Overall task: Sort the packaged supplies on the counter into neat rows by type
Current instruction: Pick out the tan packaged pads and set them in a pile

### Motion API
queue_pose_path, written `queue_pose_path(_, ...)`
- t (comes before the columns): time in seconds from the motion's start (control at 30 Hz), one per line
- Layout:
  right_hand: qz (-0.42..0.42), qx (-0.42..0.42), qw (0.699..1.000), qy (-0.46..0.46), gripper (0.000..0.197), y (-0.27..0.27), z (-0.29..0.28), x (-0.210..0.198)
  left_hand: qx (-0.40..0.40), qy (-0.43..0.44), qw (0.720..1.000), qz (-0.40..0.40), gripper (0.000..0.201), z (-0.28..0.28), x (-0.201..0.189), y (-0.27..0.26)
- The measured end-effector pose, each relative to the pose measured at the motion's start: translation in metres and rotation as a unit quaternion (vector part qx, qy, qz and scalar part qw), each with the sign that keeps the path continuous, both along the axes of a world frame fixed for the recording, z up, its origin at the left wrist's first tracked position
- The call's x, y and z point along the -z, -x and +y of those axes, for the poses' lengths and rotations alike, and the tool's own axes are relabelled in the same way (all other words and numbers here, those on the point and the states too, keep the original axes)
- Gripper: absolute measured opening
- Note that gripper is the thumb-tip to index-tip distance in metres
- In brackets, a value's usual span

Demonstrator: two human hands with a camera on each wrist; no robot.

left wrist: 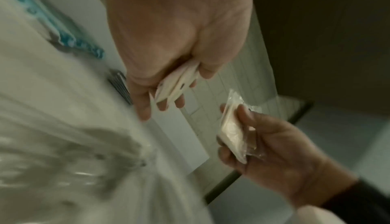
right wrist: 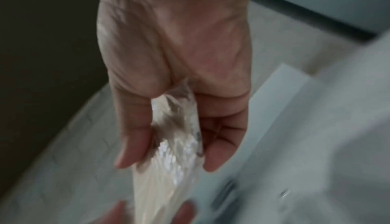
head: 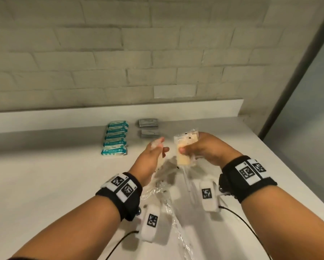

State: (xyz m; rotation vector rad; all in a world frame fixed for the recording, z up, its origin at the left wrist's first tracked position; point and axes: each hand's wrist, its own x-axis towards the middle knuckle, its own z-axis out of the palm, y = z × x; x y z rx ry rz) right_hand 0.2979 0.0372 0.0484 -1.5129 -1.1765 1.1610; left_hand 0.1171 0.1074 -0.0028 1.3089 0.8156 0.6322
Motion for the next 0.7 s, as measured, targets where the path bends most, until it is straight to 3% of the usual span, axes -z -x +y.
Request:
queue_pose_path(0.07,0.052,-0.024,0.998,-0.04,0.026,0.02,0.001,-0.008,0.037,0.109,0.988,-0.1,0.044,-0.002,-0.015,-0.005)
queue_pose_path(0.17,-0.045,0.035,0.996,-0.063,0.038,0.042,0.008,-0.01,0.044,0.188,0.968,-0.162,0.053,-0.012,-0.031,-0.01)
queue_pose_path(0.23,-0.118,0.065,0.989,-0.062,0.045,0.045,0.01,-0.01,0.04,0.187,0.966,-0.175,0.041,-0.017,-0.034,-0.01)
queue_pose_path(0.33,-0.13,0.073,0.986,-0.071,0.054,0.037,0.006,-0.008,0.03,0.19,0.964,-0.184,0.03,-0.022,-0.034,-0.01)
queue_pose_path(0.4,-0.062,0.098,0.989,-0.09,0.038,0.028,-0.001,-0.011,0.017,0.202,0.959,-0.197,0.029,-0.025,-0.036,-0.013)
queue_pose_path(0.47,0.058,0.132,0.984,-0.106,0.02,0.019,-0.008,-0.016,-0.002,0.213,0.951,-0.222,0.031,-0.03,-0.04,-0.016)
queue_pose_path(0.53,0.129,0.15,0.973,-0.119,0.019,0.012,-0.013,-0.021,-0.028,0.183,0.955,-0.231,0.034,-0.034,-0.04,-0.019)
queue_pose_path(0.7,0.025,0.087,0.989,-0.113,0.025,0.001,-0.023,-0.027,-0.01,0.09,0.972,-0.218,0.032,-0.059,-0.048,-0.043)
